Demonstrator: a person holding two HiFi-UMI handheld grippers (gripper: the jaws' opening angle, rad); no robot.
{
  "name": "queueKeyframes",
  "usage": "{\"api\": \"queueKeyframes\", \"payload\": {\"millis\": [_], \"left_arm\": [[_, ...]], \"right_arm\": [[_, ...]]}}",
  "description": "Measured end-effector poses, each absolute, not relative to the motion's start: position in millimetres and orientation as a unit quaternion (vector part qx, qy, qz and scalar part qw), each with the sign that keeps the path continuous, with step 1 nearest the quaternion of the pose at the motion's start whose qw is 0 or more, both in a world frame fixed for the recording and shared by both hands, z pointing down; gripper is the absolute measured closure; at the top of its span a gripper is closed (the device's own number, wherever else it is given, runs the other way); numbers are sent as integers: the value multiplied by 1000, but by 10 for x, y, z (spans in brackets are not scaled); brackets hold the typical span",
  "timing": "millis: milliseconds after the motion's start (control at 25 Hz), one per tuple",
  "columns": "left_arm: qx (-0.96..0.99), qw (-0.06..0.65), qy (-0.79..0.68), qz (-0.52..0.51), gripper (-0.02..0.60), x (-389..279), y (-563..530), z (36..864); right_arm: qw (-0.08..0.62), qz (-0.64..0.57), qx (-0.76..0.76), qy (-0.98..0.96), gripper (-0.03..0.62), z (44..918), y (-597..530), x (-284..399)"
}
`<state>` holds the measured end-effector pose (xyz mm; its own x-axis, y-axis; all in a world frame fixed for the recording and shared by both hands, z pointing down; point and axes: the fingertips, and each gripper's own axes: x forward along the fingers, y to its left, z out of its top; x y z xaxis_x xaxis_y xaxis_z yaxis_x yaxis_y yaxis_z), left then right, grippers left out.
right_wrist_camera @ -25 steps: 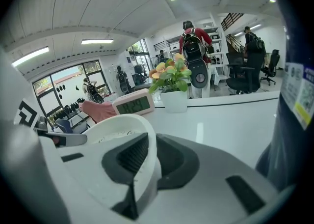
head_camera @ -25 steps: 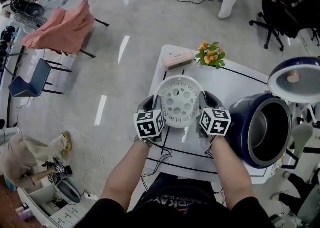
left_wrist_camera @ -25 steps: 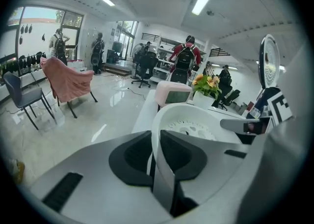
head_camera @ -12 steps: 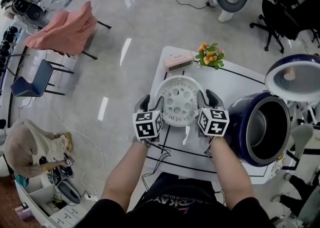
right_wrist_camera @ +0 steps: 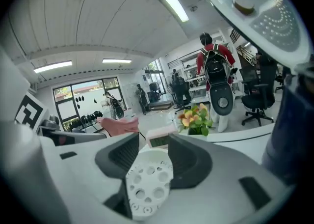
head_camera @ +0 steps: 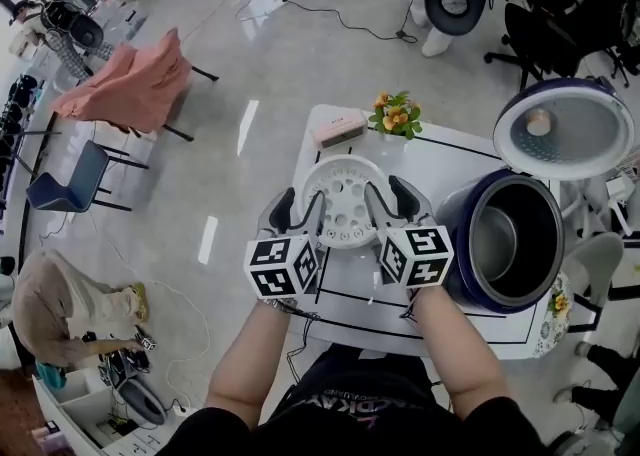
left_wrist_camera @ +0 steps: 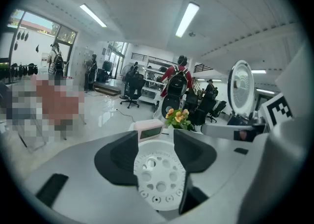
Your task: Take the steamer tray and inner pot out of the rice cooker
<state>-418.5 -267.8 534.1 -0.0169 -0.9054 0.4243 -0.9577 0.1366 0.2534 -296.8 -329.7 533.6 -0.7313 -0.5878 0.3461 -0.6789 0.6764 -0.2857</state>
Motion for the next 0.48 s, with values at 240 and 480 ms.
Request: {"api": "queueKeyframes", "payload": {"millis": [240,480], "left_arm": [[680,223,-698,24,353,-3832,-2597,4860],[725,199,-659,14,358,-3218,-2625,4431]], "right_arm": [[65,171,329,-927,424,4693,-3016,-2799],[24,123,349,-929,424,4006,-2843,-2311]]}}
